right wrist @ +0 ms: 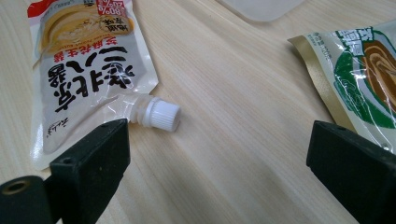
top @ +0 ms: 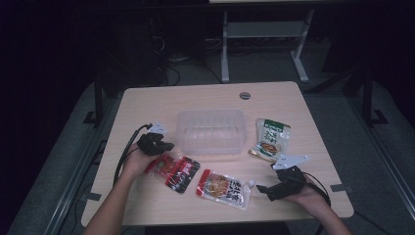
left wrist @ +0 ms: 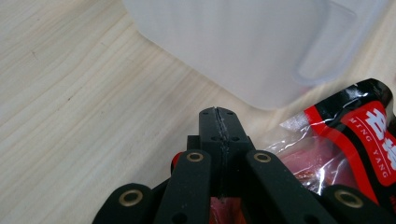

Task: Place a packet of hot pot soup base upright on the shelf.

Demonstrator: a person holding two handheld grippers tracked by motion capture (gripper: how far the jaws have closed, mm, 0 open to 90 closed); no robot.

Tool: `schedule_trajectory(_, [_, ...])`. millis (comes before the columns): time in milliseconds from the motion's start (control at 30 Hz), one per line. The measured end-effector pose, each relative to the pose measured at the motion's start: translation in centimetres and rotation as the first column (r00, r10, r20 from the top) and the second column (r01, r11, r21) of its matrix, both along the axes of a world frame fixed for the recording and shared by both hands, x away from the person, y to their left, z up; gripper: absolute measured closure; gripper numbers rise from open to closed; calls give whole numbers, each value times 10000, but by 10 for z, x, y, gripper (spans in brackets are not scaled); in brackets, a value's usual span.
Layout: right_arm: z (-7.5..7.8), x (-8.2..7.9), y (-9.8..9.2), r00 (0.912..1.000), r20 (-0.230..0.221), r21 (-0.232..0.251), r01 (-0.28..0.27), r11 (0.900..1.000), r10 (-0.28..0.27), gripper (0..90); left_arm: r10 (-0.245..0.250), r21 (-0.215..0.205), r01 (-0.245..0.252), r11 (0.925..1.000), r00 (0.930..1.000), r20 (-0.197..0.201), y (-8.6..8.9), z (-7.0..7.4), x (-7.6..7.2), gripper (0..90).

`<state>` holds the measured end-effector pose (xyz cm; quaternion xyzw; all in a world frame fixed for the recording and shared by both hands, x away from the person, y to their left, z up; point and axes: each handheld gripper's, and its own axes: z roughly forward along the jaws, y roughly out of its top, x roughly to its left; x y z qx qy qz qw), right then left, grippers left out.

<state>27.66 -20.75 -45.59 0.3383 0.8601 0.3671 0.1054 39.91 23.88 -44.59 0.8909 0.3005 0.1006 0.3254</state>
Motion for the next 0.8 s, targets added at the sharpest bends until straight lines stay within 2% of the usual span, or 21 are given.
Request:
schedule_trajectory(233, [0, 0, 0, 10000, 16, 7, 3, 10000, -3, 58, -36, 233, 41, 9997, 9998, -220, 13, 2, -14, 899])
schedule_trajectory(367, [0, 1, 0, 10000, 7, -17, -16, 10000, 16, 58, -65, 138, 70, 9999, 9994, -329, 19, 3, -24, 899])
schedule_trajectory(433, [-1, 1, 0, 10000, 30, -21, -27, 10000, 27, 58, -191, 313, 201, 9993, 9993, -306, 22, 4, -28, 898])
schedule_trajectory(533, [0, 1, 0, 10000, 43, -13, -19, 10000, 19, 58, -122, 189, 128, 9997, 9995, -288, 28, 5, -36, 898])
schedule_trajectory(700, [0, 1, 0, 10000, 34, -10, 5, 10000, -5, 58, -76, 289, 86, 9995, 9994, -333, 38, 6, -48, 898])
schedule_trajectory(800, [0, 1, 0, 10000, 48, -9, -16, 10000, 16, 58, -85, 202, 93, 9998, 9993, -376, 42, 5, -56, 898])
